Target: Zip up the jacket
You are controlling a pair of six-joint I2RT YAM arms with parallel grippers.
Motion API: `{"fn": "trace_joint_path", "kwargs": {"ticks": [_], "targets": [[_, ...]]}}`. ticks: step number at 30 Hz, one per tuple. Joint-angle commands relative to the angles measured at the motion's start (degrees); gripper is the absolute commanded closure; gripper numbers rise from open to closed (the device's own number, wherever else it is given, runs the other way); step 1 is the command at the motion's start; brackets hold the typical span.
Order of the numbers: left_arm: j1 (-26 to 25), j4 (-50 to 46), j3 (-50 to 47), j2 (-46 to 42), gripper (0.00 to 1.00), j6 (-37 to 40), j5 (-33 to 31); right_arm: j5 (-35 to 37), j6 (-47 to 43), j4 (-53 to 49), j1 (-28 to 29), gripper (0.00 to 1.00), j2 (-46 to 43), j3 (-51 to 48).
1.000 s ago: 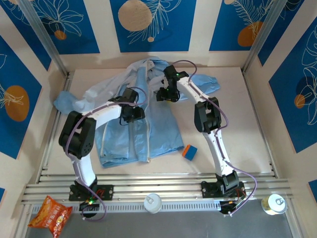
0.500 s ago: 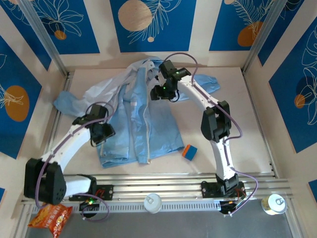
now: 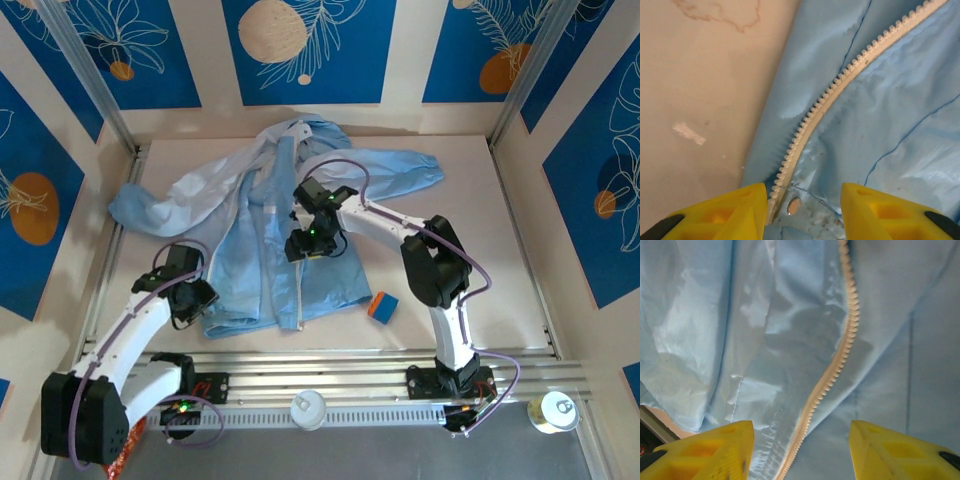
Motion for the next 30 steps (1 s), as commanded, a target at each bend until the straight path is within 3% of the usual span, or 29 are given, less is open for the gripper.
{"fn": "trace_joint_path", "kwargs": {"ticks": [1, 8, 14, 16, 20, 22, 24, 27, 30], "targets": [[0.91, 4.23, -1.86, 2.12, 0.57, -0.13, 2.59, -2.39, 0.12, 1.45, 0.12, 0.48, 0.52, -1.08], [0.95, 3.32, -2.30, 1.39, 0.59, 0.92, 4.22, -3.44, -1.00, 1.69, -0.25, 0.50, 3.15, -2.22], [0.95, -0.33, -0.64, -6.23, 0.90, 2.28, 3.45, -3.68, -0.57, 2.22, -0.16, 0.51, 4.03, -2.68], [0.96, -2.06, -0.41, -7.15, 0.93, 2.50, 2.72, -3.63, -0.55, 2.41, -0.17, 0.51, 3.88, -3.03], [1.02, -4.69, -1.21, -6.92, 0.89, 1.09, 1.15, -2.93, -0.55, 2.81, 0.05, 0.51, 3.38, -3.69], [1.16, -6.04, -2.05, -6.77, 0.65, -0.94, 0.14, -2.45, -0.64, 2.81, 0.25, 0.52, 3.14, -4.04], [1.67, -5.61, -3.34, -6.73, 0.53, -1.85, 0.68, -2.01, -0.72, 2.99, 0.36, 0.52, 2.99, -4.48], [2.44, -1.48, -5.59, -7.01, 0.52, -2.42, 4.54, -1.78, -0.48, 3.24, 0.45, 0.52, 2.98, -4.96], [2.56, 4.06, -7.36, -7.44, 0.60, -3.23, 8.17, -1.87, -0.29, 3.35, 0.45, 0.52, 3.33, -4.58]]}}
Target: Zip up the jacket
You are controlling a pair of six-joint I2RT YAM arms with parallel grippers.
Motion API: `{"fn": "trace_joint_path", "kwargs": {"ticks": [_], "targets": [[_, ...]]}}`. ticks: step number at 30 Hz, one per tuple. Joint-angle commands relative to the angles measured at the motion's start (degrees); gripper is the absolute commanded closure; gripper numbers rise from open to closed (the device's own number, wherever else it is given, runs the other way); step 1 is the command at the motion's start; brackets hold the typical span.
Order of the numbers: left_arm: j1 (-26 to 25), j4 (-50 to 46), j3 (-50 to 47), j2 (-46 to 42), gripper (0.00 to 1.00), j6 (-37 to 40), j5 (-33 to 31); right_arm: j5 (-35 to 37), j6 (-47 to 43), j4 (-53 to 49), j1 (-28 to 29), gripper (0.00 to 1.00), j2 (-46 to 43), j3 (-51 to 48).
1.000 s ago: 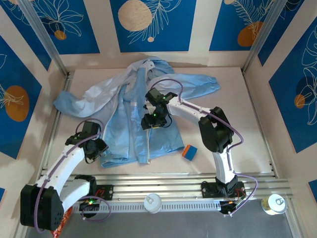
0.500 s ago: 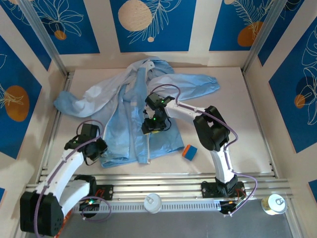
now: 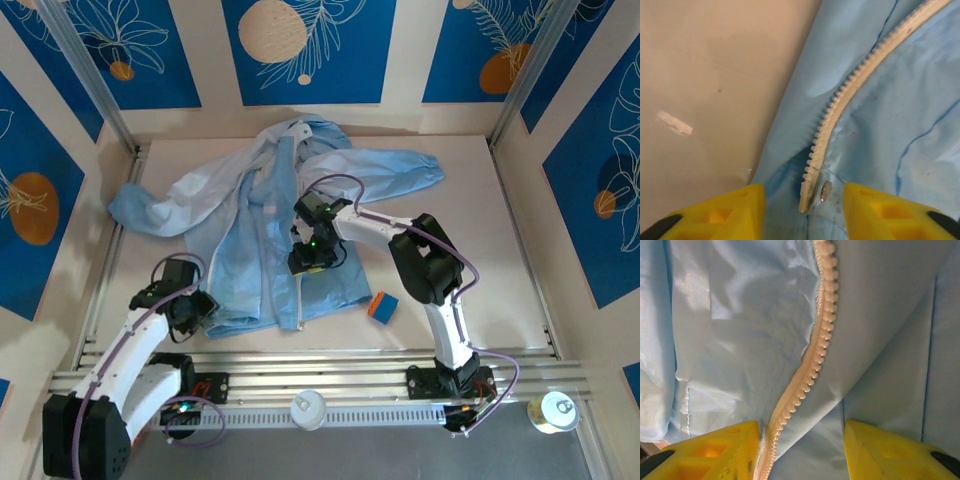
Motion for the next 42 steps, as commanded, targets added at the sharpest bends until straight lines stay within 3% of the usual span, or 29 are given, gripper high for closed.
{"fn": "trace_joint_path", "kwargs": {"ticks": [1, 3, 8, 15, 23, 27, 29, 34, 42], "targets": [[0.59, 5.70, -1.72, -0.83, 0.64, -1.74, 4.57, -0.43, -0.02, -0.01, 0.34, 0.52, 0.38, 0.13], [0.72, 6.80, -1.79, -0.93, 0.70, -1.44, 4.79, -0.34, -0.04, -0.27, 0.39, 0.52, 0.66, 0.75], [0.72, 4.50, 1.56, -1.77, 1.00, 2.52, 3.65, 0.25, -0.11, -0.47, 0.31, 0.52, 0.87, 1.51], [0.69, -3.11, 10.44, -1.34, 1.00, 10.57, 0.05, 0.03, -0.11, 0.06, 0.11, 0.52, 1.31, 0.85], [-3.16, -3.11, 14.42, 3.19, 1.00, 14.90, -0.53, -0.23, -0.37, 0.30, -0.32, 0.52, 1.81, 0.65], [-3.19, -0.67, 12.99, 3.96, 0.79, 13.02, 1.01, -0.16, -0.37, 0.58, -0.74, 0.52, 1.71, -0.16], [-3.19, 1.60, 11.57, 4.41, 0.73, 11.62, 2.56, -0.08, -0.45, 0.81, -0.91, 0.52, 1.42, -0.83], [-3.20, 6.54, 8.08, 6.83, 0.68, 8.34, 5.67, -0.16, -0.49, 0.94, -1.17, 0.52, 1.12, -1.51], [-3.21, 4.19, 9.47, 8.13, 0.61, 9.84, 3.58, 0.09, -0.82, 0.76, -1.29, 0.52, 1.09, -1.55]]}}
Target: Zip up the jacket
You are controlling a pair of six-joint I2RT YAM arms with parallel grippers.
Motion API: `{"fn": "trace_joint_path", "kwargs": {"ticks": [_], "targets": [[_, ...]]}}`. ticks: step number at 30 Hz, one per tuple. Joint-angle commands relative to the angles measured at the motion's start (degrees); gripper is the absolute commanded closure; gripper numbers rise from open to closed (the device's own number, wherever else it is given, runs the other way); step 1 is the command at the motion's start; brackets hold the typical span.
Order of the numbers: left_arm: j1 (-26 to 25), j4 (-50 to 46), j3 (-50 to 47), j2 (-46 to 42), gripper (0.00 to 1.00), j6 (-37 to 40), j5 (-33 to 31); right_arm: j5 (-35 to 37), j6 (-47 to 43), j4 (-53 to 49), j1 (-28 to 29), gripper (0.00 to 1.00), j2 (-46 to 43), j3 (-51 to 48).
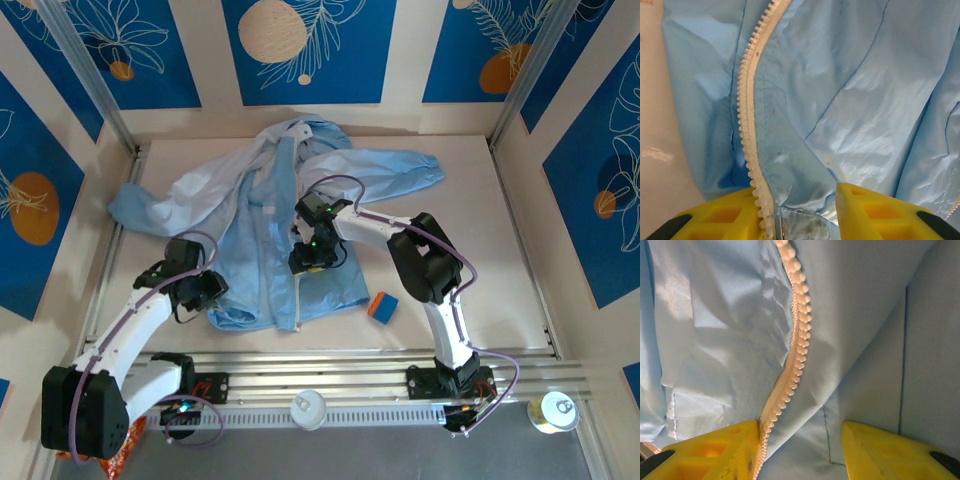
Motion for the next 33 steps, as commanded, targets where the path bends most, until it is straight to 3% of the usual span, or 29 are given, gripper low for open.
{"fn": "trace_joint_path", "kwargs": {"ticks": [1, 5, 13, 21, 25, 29, 33], "targets": [[-0.25, -0.58, 1.36, 0.19, 0.62, 0.77, -0.15, 0.18, -0.84, -0.46, -0.44, 0.52, 0.38, -1.11], [-0.32, -0.78, 2.02, 1.29, 0.64, 1.34, -0.34, 0.13, -0.81, -0.55, -0.48, 0.52, 0.57, -0.84], [-0.24, -4.86, 5.55, 1.99, 0.55, 2.82, -5.72, 0.39, -0.88, -0.72, -0.37, 0.52, 0.61, -0.91], [-0.07, -1.76, 4.46, 4.80, 0.72, 2.54, -3.14, 0.39, -0.81, -0.90, -0.31, 0.52, 0.70, -0.53], [-0.16, -1.97, 5.02, 4.73, 0.99, 3.61, -2.28, 0.48, -0.87, -0.98, -0.44, 0.52, 0.61, -0.49], [-1.97, -3.82, 10.63, 1.49, 1.00, 9.54, -3.24, -0.03, -0.88, -1.04, -0.95, 0.52, 0.65, -0.45], [-8.09, -3.95, 16.66, 1.78, 1.00, 16.75, -4.88, -0.98, -0.75, -1.07, -2.26, 0.52, 0.55, -0.31]]}}
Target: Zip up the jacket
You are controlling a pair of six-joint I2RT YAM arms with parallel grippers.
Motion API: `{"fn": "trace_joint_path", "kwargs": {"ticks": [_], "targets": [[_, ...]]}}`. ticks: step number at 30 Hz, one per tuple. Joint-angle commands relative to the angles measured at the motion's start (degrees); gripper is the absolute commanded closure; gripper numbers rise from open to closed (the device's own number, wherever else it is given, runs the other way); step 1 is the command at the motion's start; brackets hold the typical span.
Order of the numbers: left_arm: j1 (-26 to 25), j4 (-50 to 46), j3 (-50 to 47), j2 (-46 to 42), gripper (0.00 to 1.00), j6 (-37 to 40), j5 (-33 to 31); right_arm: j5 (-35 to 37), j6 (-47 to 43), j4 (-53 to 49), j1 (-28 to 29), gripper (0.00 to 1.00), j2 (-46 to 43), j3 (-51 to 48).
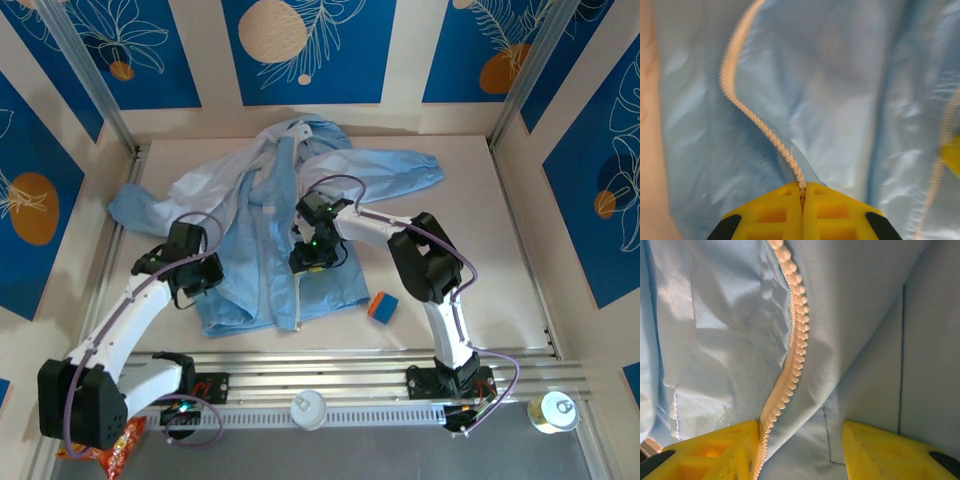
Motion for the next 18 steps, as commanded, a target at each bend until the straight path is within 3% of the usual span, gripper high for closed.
{"fn": "trace_joint_path", "kwargs": {"ticks": [1, 9, 12, 17, 18], "targets": [[-5.75, 0.08, 5.26, 0.42, 1.00, 8.02, -1.82, -0.31, -0.73, -1.05, -1.75, 0.52, 0.50, -0.30], [-28.76, 2.76, 10.02, 18.96, 1.00, 11.96, -8.64, -3.74, 1.56, 0.52, -5.25, 0.52, -1.51, -1.98], [-31.74, 5.04, 10.32, 23.39, 1.00, 11.68, -8.05, -4.53, 2.15, 0.86, -6.69, 0.52, -3.12, -2.77], [-32.59, 11.19, 8.60, 24.54, 1.00, 10.78, -5.52, -6.11, 3.80, 2.07, -9.34, 0.52, -7.74, -4.74], [-32.57, 12.80, 7.86, 24.19, 0.95, 10.36, -5.06, -6.26, 3.95, 2.15, -9.87, 0.52, -8.80, -5.12]]}}
